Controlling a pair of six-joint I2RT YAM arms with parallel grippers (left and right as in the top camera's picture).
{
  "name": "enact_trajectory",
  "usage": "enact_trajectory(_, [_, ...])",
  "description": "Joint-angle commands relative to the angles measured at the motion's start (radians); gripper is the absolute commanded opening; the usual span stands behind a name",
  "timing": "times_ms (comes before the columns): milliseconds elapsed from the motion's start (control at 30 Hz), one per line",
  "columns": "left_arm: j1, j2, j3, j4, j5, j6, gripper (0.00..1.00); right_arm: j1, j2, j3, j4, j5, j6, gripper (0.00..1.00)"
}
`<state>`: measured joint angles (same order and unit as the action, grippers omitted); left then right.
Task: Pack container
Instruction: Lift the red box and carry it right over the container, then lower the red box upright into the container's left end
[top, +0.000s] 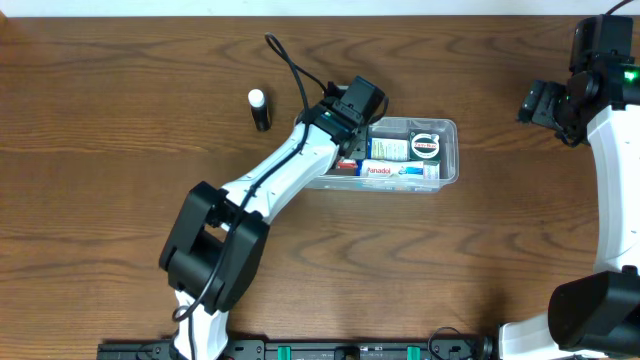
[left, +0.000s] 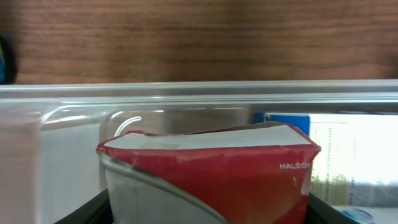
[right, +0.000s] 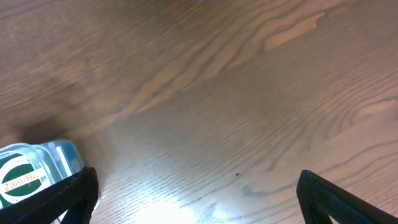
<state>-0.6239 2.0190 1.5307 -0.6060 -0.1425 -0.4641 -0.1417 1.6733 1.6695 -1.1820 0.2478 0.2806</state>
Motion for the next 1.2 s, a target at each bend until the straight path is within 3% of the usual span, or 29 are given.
enact_trajectory(0, [0.003, 0.012, -0.007, 0.011, -0.026, -0.009, 0.67, -0.008, 0.002, 0.003, 0.0, 0.014, -0.005, 0.99])
enact_trajectory(967, [0.003, 0.101, -0.007, 0.033, -0.027, 0.021, 0.68, -0.008, 0.002, 0.003, 0.0, 0.014, -0.005, 0.99])
enact_trajectory(1000, [0.003, 0.101, -0.007, 0.033, -0.027, 0.021, 0.68, -0.008, 0.002, 0.003, 0.0, 0.014, -0.005, 0.99])
enact_trajectory(1067, [0.004, 0.101, -0.007, 0.033, -0.027, 0.021, 0.8, -0.008, 0.002, 0.003, 0.0, 0.014, -0.005, 0.99])
enact_trajectory(1167, [0.004, 0.101, -0.007, 0.033, -0.027, 0.021, 0.82, -0.008, 0.002, 0.003, 0.0, 0.014, -0.005, 0.99])
